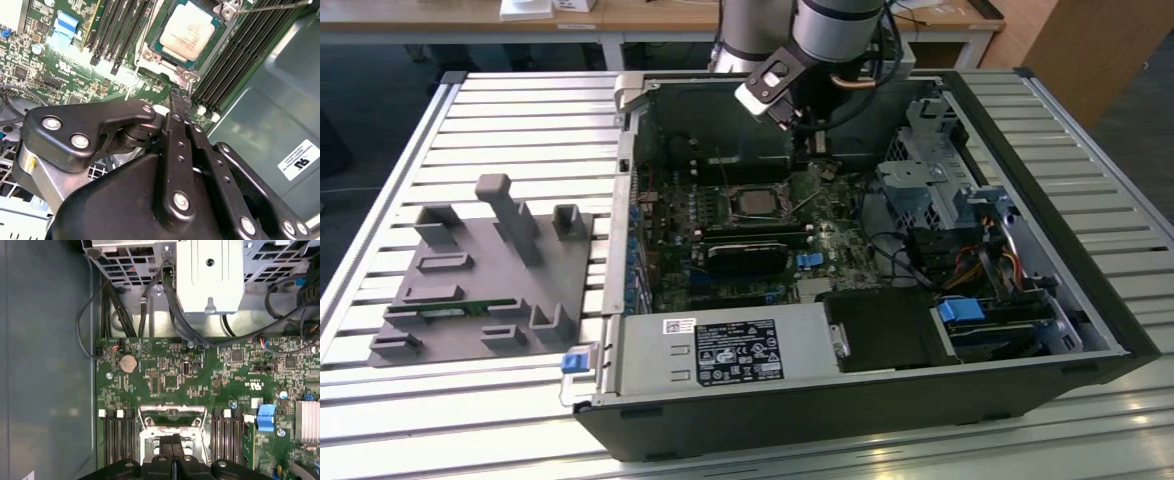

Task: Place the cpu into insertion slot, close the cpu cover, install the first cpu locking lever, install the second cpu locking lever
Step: 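Close the cpu cover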

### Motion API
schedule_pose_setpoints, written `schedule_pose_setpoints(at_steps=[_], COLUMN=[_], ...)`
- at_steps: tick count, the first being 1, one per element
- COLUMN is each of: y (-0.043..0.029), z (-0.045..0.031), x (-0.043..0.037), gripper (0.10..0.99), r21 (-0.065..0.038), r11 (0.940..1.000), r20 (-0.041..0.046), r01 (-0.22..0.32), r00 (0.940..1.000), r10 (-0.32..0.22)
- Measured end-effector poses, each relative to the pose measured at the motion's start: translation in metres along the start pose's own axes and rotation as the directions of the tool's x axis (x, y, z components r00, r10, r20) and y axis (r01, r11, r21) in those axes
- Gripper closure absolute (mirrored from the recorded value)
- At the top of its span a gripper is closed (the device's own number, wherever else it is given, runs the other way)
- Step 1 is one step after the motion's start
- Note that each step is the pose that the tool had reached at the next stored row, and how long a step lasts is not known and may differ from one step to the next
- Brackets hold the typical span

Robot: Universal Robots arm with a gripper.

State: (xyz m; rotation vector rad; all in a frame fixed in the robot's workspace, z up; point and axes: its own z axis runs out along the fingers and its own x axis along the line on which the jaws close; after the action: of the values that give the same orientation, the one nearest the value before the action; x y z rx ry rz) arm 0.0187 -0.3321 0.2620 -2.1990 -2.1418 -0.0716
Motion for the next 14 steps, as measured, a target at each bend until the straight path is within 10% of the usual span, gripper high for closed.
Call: schedule_pose_setpoints(at_steps=[14], y=[0.0074], z=[0.0015], x=[0.0001], gripper=[0.980], r21=[-0.010], r11=[1.0000], r20=[-0.0002], r01=[0.001], r00=[1.0000], r10=[-0.001])
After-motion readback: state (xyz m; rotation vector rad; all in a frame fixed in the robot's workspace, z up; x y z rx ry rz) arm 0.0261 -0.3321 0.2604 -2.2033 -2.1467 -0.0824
